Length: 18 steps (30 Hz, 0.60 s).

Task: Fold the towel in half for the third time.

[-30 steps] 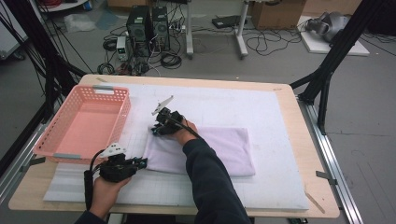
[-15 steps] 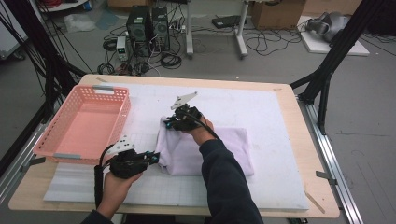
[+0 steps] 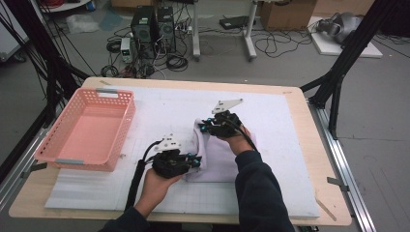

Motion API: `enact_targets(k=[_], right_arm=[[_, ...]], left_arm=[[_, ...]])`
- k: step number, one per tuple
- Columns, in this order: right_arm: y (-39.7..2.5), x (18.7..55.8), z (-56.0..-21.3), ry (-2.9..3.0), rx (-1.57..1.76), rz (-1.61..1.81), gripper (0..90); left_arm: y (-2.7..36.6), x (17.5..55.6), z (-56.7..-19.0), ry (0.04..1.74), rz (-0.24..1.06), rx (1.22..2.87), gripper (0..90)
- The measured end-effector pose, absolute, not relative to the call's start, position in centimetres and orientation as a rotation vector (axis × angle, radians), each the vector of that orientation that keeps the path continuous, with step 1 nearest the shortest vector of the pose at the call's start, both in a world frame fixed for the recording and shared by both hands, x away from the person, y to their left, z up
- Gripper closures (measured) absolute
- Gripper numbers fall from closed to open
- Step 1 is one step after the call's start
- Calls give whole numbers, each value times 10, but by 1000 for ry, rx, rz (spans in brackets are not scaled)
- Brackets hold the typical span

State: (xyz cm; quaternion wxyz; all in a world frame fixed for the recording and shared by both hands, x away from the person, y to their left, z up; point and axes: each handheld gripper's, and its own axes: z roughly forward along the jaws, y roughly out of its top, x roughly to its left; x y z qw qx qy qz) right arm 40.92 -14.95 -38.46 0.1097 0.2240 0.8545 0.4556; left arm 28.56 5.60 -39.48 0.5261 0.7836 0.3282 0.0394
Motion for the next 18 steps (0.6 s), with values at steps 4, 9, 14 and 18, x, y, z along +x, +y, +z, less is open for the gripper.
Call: enact_targets(k=[4,9,14,18], right_arm=[[-167,407,-386,2504,685,1322,798],[-187,407,-390,2489,724,1296,797],[-204,406,-393,2482,761,1277,795],[-216,405,-397,2473,786,1258,793]], left_arm=[[36,292,-396,774,59,1879,842],[15,298,-397,767,22,1883,841],[-3,301,-401,755,6,1900,841],[-14,303,-406,764,-5,1885,840]])
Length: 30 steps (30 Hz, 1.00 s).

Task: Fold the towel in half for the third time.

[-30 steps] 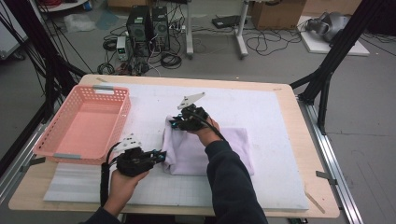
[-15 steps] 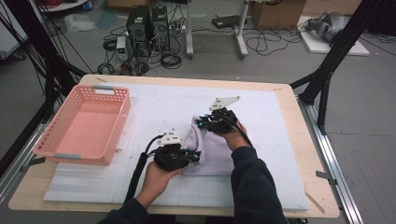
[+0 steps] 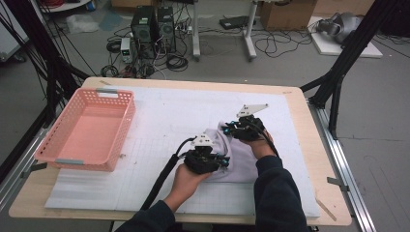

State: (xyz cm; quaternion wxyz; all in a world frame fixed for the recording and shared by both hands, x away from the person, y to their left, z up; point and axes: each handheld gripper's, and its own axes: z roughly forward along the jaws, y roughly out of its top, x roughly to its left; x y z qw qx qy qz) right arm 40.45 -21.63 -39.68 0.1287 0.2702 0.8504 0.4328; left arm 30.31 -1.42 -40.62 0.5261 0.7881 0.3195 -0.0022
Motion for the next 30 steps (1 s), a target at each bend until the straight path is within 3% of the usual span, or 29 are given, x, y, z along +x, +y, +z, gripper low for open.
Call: enact_targets(k=[9,10,14,15,21,30], right_arm=[[-234,403,-402,2439,836,1242,787],[-235,403,-402,2434,841,1236,777],[-244,400,-403,2382,931,1216,626],[-249,398,-402,2348,960,1213,598],[-285,376,-399,2224,1080,1173,588],[-308,321,-409,2153,1111,1187,601]], left_arm=[[-41,307,-413,768,-14,1888,831],[-43,307,-413,776,-3,1876,800],[-35,306,-409,748,61,1847,420],[-29,305,-406,727,70,1835,376],[22,302,-393,699,214,1768,307],[101,308,-414,812,351,1767,261]])
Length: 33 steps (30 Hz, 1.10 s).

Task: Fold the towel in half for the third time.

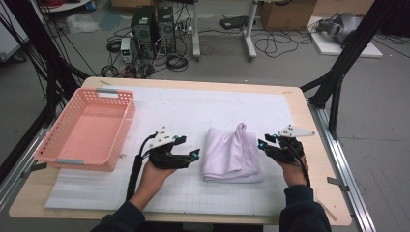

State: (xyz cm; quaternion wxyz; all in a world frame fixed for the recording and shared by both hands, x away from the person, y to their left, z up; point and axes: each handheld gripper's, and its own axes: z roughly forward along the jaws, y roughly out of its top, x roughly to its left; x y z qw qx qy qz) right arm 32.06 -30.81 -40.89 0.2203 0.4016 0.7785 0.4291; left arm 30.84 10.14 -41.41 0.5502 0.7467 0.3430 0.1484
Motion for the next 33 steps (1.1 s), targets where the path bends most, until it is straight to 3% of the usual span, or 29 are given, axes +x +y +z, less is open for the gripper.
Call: enact_targets(k=[7,17,18,20,21,24,28,29,30,33], right_arm=[[-297,288,-424,2168,1061,1275,662],[-272,279,-433,2307,1038,1358,615],[-270,279,-436,2331,1045,1354,636],[-268,280,-440,2370,1068,1338,820],[-269,279,-440,2379,1091,1331,860],[-278,271,-428,2336,1181,1283,873],[-289,258,-420,2321,1255,1211,817],[-291,257,-420,2304,1261,1221,685],[-294,257,-420,2259,1287,1273,610],[-298,263,-424,2194,1339,1348,606]], left_arm=[[135,304,-425,814,457,1737,215],[159,300,-432,853,438,1709,223],[159,300,-432,853,438,1709,223],[160,298,-432,857,436,1717,224],[160,298,-432,863,442,1711,225],[162,297,-431,869,444,1702,228],[164,299,-434,885,432,1710,229],[164,299,-434,885,432,1710,230],[162,299,-434,882,425,1714,231],[159,299,-435,879,420,1726,234]])
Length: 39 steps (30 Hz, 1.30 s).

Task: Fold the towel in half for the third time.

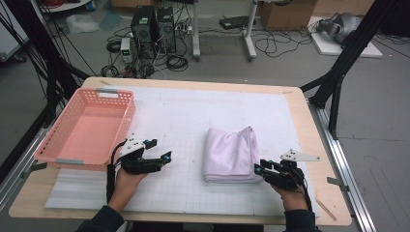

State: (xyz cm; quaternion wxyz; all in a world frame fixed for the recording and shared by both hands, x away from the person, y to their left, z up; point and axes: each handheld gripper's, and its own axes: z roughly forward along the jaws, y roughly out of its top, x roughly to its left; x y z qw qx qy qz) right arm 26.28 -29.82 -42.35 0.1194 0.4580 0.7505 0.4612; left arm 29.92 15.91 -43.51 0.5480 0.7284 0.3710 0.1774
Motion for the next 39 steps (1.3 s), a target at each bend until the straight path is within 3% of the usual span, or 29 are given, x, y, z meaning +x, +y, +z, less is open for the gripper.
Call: enact_targets(k=[4,9,17,19,21,25,32,39], right_arm=[[-285,272,-438,2287,1324,1243,619],[-277,272,-438,2324,1275,1229,833],[-288,249,-402,2253,1274,1164,842],[-292,248,-399,2265,1321,1128,798],[-294,252,-406,2308,1405,1067,604],[-300,255,-405,2191,1407,1106,519],[-291,288,-394,2067,1244,1238,491],[-274,329,-427,2180,1304,910,509]], left_arm=[[159,300,-436,882,420,1733,236],[161,300,-437,897,422,1731,237],[166,301,-437,916,431,1714,239],[165,301,-437,916,432,1716,240],[165,301,-437,916,431,1720,240],[165,301,-437,916,436,1717,240],[166,302,-437,921,439,1721,240],[166,301,-438,918,432,1729,240]])
